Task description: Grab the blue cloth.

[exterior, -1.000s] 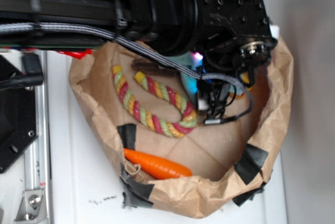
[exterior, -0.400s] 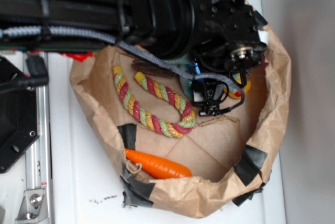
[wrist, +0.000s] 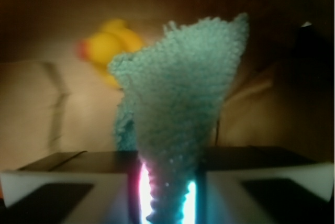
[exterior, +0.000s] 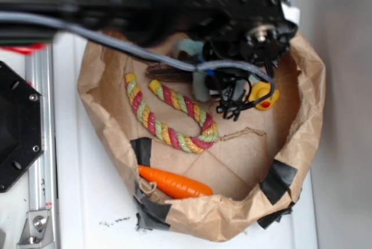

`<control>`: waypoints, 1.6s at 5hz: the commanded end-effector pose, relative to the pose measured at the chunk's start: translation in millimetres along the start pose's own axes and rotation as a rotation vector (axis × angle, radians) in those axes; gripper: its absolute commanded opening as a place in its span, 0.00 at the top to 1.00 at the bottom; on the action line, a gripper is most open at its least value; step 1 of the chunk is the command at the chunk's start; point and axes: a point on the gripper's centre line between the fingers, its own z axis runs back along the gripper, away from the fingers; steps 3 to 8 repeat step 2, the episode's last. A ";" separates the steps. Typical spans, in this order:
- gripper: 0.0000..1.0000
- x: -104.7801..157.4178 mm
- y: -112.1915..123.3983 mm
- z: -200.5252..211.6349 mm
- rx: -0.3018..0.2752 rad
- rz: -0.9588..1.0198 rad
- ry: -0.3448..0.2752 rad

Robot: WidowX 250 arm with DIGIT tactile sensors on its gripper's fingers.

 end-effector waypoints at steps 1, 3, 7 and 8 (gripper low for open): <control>1.00 16.2 -35.1 71.7 -0.023 -0.147 0.002; 1.00 13.6 -35.3 68.2 0.004 -0.137 0.016; 1.00 13.6 -35.3 68.2 0.004 -0.137 0.016; 1.00 13.6 -35.3 68.2 0.004 -0.137 0.016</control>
